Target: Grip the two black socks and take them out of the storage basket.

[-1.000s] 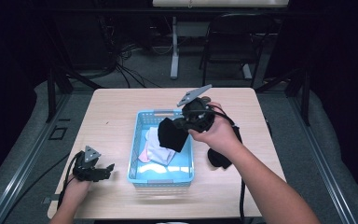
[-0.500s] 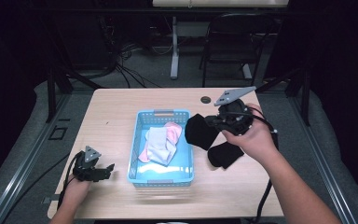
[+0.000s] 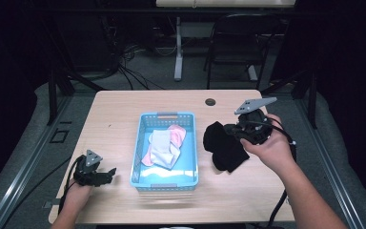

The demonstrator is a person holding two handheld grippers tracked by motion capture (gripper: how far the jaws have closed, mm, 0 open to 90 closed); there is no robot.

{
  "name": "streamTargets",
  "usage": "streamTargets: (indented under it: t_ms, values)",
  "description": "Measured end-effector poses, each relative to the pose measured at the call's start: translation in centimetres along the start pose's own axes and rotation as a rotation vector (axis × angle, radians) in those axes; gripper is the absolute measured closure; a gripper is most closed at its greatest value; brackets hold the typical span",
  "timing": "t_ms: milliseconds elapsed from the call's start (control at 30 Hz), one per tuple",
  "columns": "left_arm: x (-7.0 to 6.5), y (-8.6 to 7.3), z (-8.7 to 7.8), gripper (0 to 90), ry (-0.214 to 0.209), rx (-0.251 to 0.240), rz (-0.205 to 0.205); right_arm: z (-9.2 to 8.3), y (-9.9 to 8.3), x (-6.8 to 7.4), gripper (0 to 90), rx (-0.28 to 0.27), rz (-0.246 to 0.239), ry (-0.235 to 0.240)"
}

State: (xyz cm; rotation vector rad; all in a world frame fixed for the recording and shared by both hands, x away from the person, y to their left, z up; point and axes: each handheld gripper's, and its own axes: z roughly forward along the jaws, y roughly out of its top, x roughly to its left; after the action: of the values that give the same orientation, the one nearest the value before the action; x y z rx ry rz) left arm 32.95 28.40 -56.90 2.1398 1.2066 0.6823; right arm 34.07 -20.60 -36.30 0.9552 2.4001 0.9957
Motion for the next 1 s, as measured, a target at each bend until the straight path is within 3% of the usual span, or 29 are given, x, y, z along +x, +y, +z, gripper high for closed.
streamTargets:
  t_ms: [400, 633, 833, 1000]
  values:
    - [0.0, 0.0, 0.0, 15.5, 0.0, -0.001, 0.0, 1.5, -2.4, -1.0, 88.9, 0.037, 0.047, -0.009]
    - [0.0, 0.0, 0.0, 15.6, 0.0, 0.0, 0.003, 3.6, -4.5, -1.4, 88.9, 0.072, 0.085, 0.008]
    - [0.0, 0.0, 0.0, 15.5, -0.001, 0.002, 0.006, 6.0, -6.6, -3.2, 88.9, 0.116, 0.158, 0.005]
    - [0.0, 0.0, 0.1, 15.6, -0.001, 0.001, 0.002, 7.5, -8.5, -5.2, 88.8, 0.146, 0.231, -0.03]
